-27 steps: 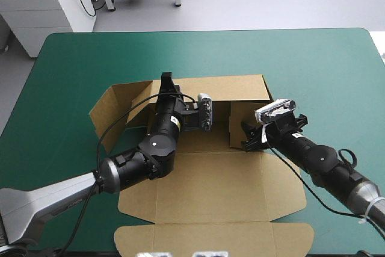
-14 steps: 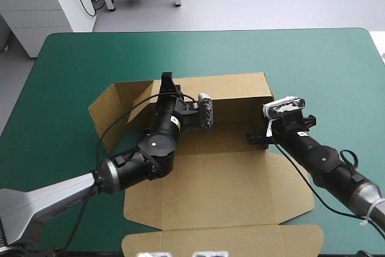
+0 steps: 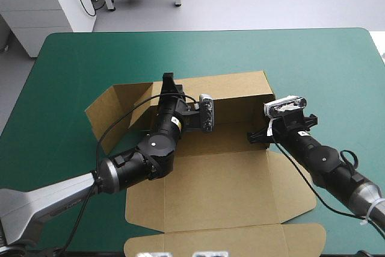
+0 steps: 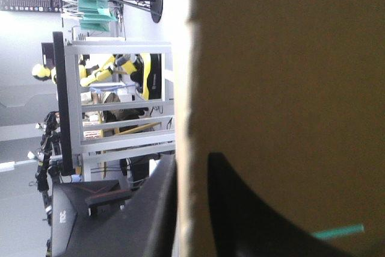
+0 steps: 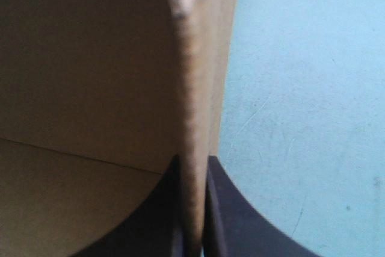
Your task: Fold the box
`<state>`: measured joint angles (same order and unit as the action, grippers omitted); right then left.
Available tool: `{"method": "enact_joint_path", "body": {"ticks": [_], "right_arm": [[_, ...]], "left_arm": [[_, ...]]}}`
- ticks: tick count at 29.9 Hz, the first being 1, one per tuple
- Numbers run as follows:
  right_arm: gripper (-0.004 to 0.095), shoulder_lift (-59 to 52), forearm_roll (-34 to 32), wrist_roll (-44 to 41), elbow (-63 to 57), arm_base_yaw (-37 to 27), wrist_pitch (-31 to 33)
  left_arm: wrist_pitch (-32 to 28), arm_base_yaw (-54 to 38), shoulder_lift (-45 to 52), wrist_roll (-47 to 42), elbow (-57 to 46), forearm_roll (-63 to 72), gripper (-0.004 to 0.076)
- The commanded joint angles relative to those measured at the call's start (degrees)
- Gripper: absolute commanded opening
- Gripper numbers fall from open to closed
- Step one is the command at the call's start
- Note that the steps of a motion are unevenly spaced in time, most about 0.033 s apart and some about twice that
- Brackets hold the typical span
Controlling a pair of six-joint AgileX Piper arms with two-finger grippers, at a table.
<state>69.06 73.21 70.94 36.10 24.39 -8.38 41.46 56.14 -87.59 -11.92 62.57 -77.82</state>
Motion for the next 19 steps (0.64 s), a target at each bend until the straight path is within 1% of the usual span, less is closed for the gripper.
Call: {"method": "enact_joint_path", "body": {"ticks": [1, 3, 5, 8, 16, 19], "right_arm": [[-0.0018, 0.02, -0.44, 0.08, 2.53, -0.01, -1.52], [-0.0018, 1.39, -0.44, 0.08, 3.08, -0.01, -4.27], [-0.0018, 2.76, -0.44, 0.08, 3.68, -0.01, -6.99], [-0.0018, 5.04, -0.44, 0.08, 5.30, -0.01, -7.97], [-0.0018, 11.51, -0.19, 1.37, 9.75, -0.01, -7.97], [-0.0018, 12.95, 2.86, 1.54, 10.99, -0.01, -7.97]], "left_arm": [[-2.36, 0.41, 1.75, -1.84, 1.13, -3.78, 0.0354], [-3.16, 0.41, 1.75, -4.78, 1.13, -5.91, 0.0482], [-3.60, 0.52, 1.75, -6.96, 1.13, -6.71, 0.0536], [-1.65, 1.93, 1.75, -7.68, 1.13, -6.49, 0.0532], [12.35, 10.25, 1.75, -7.68, 1.13, -6.49, 0.0531], [16.86, 12.93, 1.75, -8.16, 1.13, -5.47, 0.0519]]}}
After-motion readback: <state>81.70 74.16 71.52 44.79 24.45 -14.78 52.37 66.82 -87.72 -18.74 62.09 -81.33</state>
